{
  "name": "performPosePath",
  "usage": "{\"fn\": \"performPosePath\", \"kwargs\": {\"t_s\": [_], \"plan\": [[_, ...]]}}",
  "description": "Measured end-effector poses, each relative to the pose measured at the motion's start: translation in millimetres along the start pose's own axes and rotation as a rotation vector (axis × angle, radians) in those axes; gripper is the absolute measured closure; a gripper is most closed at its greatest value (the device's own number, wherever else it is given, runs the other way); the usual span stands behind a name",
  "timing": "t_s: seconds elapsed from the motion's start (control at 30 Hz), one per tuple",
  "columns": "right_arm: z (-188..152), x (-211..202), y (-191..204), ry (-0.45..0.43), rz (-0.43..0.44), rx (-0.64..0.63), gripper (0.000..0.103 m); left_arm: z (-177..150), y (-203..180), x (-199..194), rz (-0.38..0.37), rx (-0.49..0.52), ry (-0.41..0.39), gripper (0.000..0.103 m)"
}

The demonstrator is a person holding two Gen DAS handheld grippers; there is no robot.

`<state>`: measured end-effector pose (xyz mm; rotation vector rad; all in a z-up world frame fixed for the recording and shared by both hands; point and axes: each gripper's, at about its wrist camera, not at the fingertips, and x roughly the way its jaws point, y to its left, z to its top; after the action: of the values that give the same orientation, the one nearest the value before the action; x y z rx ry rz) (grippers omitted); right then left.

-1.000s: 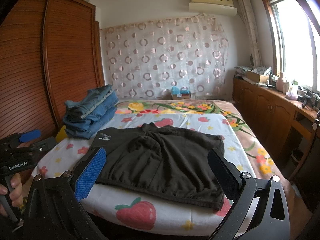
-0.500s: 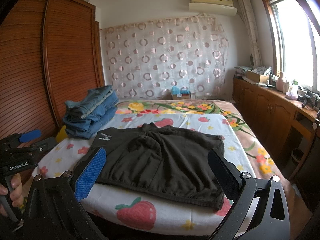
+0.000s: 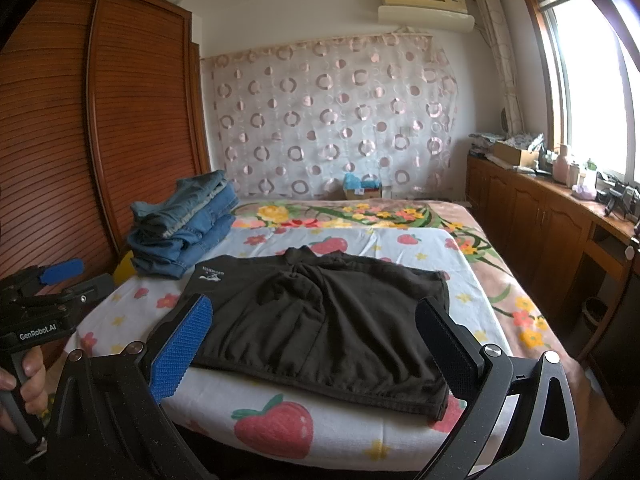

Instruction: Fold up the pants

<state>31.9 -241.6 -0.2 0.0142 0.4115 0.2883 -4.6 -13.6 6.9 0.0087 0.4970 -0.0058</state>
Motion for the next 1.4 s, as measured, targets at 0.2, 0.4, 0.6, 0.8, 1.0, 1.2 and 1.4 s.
{"fn": "performPosePath", "kwargs": {"t_s": [0.2, 0.4, 0.6, 0.8, 1.0, 1.2, 1.4], "plan": [[-3, 4, 5, 0.002, -0.001, -0.001, 0.0, 0, -8, 5, -0.006, 0.015, 0.026, 0.026], [-6, 7, 18, 0.016, 0.0, -0.002, 0.0, -9, -4, 14, -0.025, 0.012, 0.051, 0.026], [-14, 10, 8, 0.036, -0.002, 0.011, 0.0, -19, -6, 28, -0.042, 0.018, 0.094, 0.026], [-22, 17, -1, 0.067, -0.003, 0.019, 0.0, -28, -5, 38, -0.047, 0.015, 0.122, 0.026], [-31, 23, -8, 0.09, -0.009, 0.024, 0.0, -36, -3, 49, -0.063, 0.008, 0.158, 0.026], [-42, 34, -18, 0.122, -0.021, 0.03, 0.0, -45, -2, 62, -0.064, 0.003, 0.184, 0.026], [-49, 42, -33, 0.147, -0.03, 0.047, 0.0, -50, 1, 75, -0.064, 0.019, 0.184, 0.026]]}}
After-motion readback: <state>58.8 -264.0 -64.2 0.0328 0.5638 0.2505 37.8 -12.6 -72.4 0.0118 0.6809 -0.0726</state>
